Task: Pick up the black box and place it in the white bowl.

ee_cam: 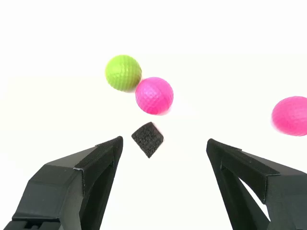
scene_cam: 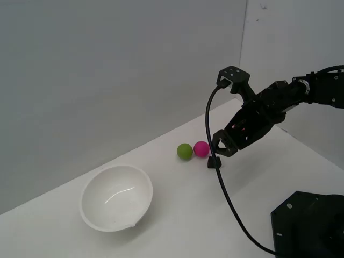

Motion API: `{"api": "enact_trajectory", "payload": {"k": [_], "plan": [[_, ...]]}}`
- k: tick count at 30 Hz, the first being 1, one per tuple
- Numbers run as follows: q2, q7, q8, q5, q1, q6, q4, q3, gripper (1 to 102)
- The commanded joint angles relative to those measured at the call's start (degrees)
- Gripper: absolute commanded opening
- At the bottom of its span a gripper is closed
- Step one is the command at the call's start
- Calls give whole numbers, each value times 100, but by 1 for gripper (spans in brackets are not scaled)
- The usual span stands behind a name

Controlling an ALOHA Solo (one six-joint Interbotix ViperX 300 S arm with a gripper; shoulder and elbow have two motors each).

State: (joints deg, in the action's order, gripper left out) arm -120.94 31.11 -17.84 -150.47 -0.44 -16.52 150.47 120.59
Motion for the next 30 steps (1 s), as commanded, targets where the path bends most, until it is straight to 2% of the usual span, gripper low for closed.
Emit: {"api": "enact_trajectory", "payload": {"k": [1, 30], "plan": [[18, -97, -26, 35, -176, -88, -26, 9, 100], [1116, -264, -18, 308, -642, -123, -308, -1090, 100]]}}
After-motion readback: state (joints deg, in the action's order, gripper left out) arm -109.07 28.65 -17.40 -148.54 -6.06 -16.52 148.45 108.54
